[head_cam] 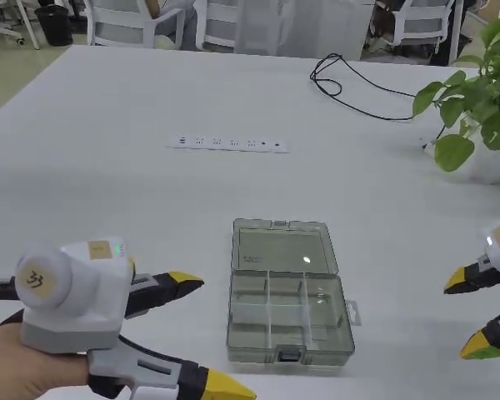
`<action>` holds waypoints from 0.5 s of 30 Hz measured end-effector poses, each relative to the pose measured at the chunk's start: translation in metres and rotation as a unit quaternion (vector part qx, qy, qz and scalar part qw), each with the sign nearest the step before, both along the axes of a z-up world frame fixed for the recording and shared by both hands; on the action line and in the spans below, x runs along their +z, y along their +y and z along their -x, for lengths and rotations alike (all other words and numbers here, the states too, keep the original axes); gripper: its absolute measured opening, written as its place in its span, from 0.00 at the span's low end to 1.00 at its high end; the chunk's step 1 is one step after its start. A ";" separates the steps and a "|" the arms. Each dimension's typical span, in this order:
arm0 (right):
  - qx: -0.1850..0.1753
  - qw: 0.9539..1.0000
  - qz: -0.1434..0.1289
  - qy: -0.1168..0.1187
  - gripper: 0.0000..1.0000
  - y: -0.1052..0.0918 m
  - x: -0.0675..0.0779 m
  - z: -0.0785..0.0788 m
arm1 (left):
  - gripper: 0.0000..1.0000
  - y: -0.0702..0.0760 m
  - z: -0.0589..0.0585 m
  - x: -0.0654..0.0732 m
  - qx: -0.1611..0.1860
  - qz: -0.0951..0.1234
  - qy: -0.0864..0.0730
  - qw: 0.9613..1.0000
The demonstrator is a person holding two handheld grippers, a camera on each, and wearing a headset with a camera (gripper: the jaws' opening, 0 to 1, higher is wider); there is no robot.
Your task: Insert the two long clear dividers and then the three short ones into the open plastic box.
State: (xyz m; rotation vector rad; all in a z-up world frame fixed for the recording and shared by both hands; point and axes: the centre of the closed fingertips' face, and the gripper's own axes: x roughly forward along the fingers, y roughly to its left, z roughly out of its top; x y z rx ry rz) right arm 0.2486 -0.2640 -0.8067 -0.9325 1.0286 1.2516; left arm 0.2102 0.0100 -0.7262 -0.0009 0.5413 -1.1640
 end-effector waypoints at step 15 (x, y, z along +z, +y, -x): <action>0.057 0.997 0.056 0.009 0.53 -0.007 -0.040 -0.002 | 1.00 0.002 0.001 0.000 0.004 -0.001 0.003 1.000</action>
